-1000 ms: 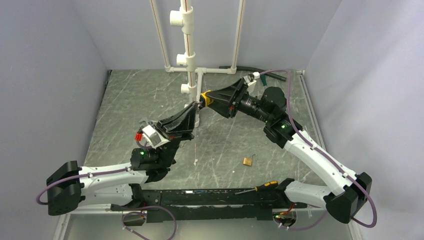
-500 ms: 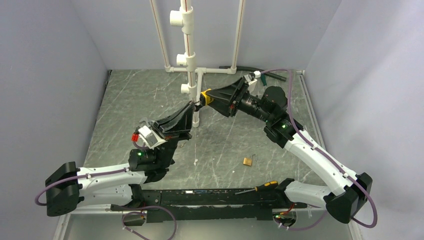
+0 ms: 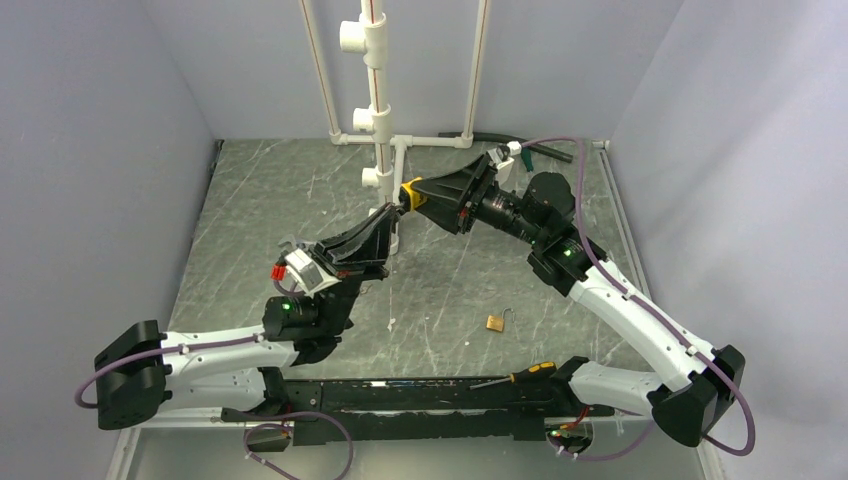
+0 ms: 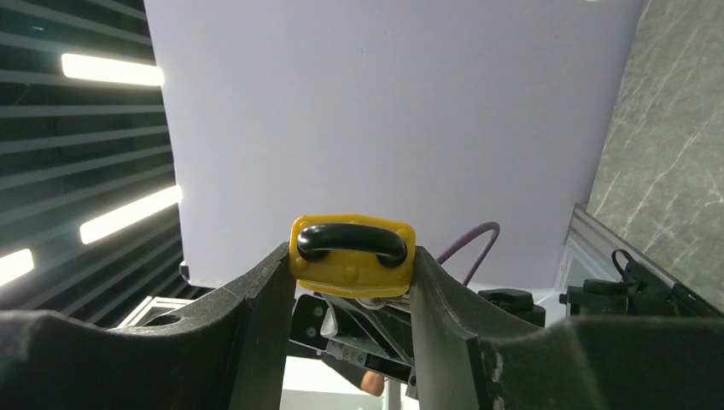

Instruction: Unlock with the key

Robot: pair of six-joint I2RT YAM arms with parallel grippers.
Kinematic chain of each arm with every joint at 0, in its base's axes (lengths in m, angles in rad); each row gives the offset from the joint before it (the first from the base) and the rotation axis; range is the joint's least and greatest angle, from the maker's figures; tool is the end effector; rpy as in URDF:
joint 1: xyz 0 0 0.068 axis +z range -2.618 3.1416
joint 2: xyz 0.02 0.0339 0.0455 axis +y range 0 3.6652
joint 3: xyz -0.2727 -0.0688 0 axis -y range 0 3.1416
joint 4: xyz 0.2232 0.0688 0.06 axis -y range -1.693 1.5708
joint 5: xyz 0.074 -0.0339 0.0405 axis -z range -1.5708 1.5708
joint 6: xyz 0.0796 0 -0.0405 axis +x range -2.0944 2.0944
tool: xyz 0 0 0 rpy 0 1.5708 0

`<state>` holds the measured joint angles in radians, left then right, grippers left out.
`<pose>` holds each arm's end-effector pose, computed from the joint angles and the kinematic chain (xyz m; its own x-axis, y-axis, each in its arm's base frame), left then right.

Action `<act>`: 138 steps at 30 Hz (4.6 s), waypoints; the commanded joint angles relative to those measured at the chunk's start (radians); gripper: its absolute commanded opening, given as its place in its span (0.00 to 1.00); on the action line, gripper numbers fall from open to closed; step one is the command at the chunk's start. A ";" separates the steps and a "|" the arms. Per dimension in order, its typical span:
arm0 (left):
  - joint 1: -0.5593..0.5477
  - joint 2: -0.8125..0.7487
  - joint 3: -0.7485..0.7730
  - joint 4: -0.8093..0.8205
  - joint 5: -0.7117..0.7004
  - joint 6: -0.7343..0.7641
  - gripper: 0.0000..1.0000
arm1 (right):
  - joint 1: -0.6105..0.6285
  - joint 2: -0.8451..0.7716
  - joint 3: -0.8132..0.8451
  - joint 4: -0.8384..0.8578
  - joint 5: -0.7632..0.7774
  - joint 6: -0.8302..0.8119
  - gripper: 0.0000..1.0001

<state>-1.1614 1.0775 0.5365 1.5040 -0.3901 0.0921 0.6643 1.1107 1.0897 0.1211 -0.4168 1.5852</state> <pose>0.1063 -0.1690 0.4114 0.3955 -0.6977 -0.5974 0.7287 0.6342 -0.2583 0.1922 0.1914 0.4278 -0.8819 0.4707 -0.0261 -0.0660 -0.0684 0.9955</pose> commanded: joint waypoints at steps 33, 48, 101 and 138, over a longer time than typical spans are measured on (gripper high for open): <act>0.023 -0.017 0.054 0.050 0.093 -0.014 0.00 | 0.053 0.115 0.231 0.163 -0.181 0.095 0.00; 0.023 -0.050 0.036 0.050 0.073 0.109 0.00 | 0.107 0.176 0.351 -0.020 -0.237 -0.108 0.00; 0.068 -0.039 0.066 0.050 0.004 0.028 0.00 | 0.143 0.143 0.206 0.271 -0.107 0.009 0.00; 0.092 0.027 0.082 0.050 -0.033 0.021 0.00 | 0.180 0.191 0.302 0.219 -0.122 -0.026 0.00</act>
<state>-1.0790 1.0454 0.5999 1.5471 -0.4007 0.1120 0.7712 1.3067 1.2854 0.2764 -0.4156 1.5810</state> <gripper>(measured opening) 0.013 0.478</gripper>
